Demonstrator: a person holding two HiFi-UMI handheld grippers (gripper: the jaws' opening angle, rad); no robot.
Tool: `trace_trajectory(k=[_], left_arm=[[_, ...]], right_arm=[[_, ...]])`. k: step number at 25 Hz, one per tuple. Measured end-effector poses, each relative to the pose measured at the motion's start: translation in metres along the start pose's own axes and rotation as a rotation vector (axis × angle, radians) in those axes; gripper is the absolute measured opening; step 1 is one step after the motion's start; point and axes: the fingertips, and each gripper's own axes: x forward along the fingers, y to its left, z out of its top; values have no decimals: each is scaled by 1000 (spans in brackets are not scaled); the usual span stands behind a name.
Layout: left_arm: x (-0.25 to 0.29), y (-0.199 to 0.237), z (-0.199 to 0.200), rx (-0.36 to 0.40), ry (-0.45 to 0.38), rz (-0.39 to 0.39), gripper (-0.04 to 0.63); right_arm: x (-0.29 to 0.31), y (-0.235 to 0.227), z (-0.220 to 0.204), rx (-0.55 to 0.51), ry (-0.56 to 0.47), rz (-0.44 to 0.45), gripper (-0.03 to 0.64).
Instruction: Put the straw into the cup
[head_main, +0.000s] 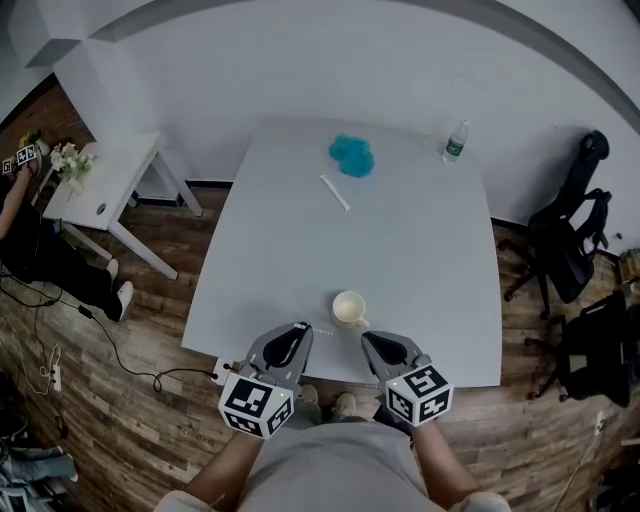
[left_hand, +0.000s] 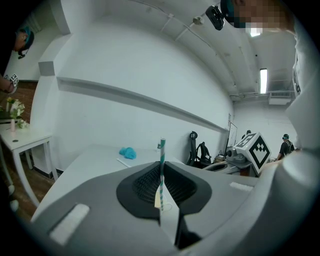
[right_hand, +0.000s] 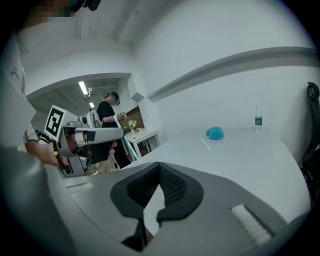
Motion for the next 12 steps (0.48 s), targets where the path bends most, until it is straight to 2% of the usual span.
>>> trace_trajectory(k=[12], left_arm=[[32, 17, 4, -11, 23, -46, 43]], right_arm=[[10, -27, 10, 43, -13, -57, 6]])
